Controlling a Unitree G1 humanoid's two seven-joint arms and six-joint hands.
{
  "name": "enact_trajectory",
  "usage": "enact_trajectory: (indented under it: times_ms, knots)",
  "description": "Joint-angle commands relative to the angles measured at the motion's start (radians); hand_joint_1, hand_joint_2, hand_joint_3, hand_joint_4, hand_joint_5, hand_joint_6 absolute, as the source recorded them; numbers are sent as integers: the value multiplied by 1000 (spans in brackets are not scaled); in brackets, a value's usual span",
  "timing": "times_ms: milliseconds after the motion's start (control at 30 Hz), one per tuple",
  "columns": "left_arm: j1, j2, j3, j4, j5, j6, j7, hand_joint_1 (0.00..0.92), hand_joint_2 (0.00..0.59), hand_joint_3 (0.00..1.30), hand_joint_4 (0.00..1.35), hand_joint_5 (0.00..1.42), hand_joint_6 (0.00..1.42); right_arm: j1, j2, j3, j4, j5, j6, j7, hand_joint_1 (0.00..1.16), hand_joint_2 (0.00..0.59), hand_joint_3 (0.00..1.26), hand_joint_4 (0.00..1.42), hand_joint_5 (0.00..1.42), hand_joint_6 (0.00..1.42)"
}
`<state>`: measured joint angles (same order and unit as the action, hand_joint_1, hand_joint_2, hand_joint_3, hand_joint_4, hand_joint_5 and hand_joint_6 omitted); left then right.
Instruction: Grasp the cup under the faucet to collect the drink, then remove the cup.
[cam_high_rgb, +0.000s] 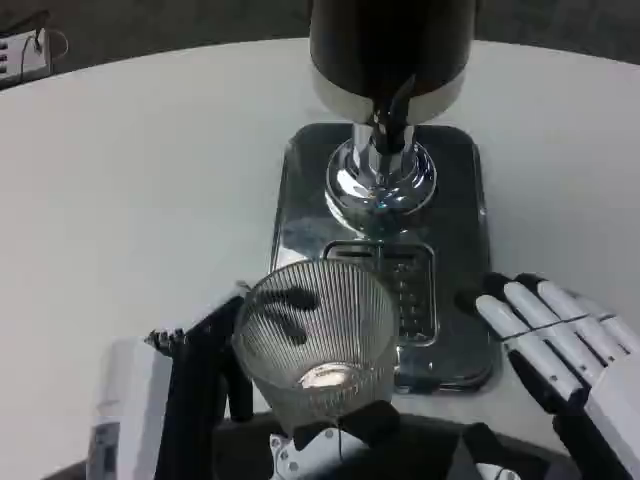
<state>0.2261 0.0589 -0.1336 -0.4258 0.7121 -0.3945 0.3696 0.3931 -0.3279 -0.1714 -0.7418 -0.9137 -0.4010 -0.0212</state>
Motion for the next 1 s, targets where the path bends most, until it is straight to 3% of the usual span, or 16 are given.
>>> enact_trajectory:
  times_ms: [33, 600, 1000]
  knots:
    - [9, -6, 1, -14, -7, -27, 29, 835, 0, 1067, 1127, 1244, 1377, 15, 3, -6, 4, 7, -5, -14, 202, 493, 105, 64, 73, 145]
    - [2, -5, 3, -6, -5, -26, 33, 829, 0, 1067, 1127, 1244, 1375, 19, 2, -10, 3, 8, -6, -13, 202, 493, 105, 64, 73, 160]
    - [-125, 34, 77, 107, -14, -24, 68, 825, 0, 1067, 1127, 1244, 1388, 31, 8, -14, -7, -4, 0, -11, 202, 493, 105, 64, 73, 160]
